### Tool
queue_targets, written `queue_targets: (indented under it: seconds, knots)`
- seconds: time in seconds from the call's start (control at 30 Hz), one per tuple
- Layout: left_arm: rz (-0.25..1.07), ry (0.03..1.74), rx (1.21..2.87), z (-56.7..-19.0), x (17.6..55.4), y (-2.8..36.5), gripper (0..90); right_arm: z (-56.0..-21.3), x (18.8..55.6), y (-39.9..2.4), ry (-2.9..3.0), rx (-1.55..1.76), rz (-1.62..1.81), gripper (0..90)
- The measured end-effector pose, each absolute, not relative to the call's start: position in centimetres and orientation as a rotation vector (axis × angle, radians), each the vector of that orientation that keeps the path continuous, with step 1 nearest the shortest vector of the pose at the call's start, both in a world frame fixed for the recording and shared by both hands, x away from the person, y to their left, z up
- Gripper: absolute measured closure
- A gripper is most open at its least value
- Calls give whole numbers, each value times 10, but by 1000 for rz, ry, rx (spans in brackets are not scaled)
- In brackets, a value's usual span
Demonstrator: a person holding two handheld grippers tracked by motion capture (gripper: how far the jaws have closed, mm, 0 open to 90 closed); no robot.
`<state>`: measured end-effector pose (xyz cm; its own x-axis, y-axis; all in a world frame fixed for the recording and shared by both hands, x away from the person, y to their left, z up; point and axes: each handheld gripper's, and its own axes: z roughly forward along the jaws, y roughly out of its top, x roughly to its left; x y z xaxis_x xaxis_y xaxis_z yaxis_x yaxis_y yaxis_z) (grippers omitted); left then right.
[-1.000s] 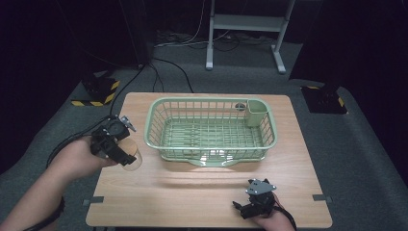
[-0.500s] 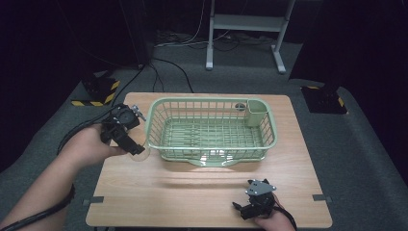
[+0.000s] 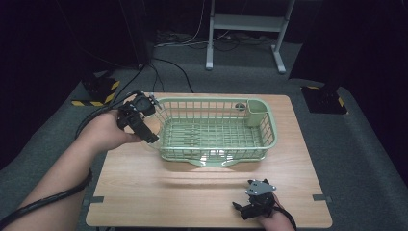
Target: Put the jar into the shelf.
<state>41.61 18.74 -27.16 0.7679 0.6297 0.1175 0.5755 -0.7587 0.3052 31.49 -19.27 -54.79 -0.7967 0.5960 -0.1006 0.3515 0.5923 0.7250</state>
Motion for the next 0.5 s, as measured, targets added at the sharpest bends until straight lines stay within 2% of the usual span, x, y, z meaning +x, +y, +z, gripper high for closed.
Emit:
queue_targets:
  seconds: [0.5]
  knots:
    - [297, 892, 2728, -281, 453, 146, 236, -548, 315, -193, 2494, 754, 1034, 4]
